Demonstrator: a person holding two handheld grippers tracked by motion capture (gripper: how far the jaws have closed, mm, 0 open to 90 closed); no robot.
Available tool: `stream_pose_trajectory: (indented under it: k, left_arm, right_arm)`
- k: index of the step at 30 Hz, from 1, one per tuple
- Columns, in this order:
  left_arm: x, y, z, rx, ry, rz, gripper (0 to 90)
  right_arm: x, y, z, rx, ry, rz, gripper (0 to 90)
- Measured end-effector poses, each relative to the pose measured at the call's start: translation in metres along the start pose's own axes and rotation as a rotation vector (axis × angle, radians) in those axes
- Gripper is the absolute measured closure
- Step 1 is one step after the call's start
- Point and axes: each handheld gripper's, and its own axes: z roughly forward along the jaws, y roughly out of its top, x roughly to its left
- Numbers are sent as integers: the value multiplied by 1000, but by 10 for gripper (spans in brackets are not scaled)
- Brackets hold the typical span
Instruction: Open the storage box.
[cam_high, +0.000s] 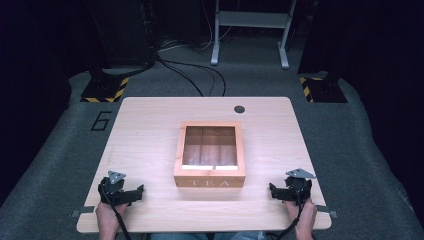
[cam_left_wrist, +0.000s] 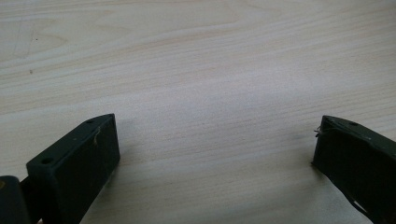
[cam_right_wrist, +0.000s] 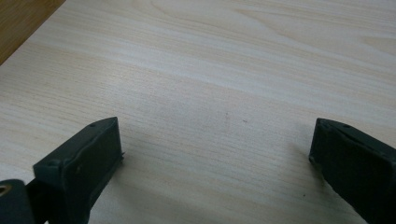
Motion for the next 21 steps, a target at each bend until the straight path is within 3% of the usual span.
stream_pose_trajectory:
  k: [16,20,21]
  left_arm:
    - [0,0,0,-1,0,0,1]
    - [0,0,0,-1,0,1,2]
    - [0,0,0,0,0,1,2]
  right_arm:
    - [0,1,0,10,-8,6,10]
    - [-3,3,-1,21,20,24,0]
    - [-5,2,-3,14,49,38,0]
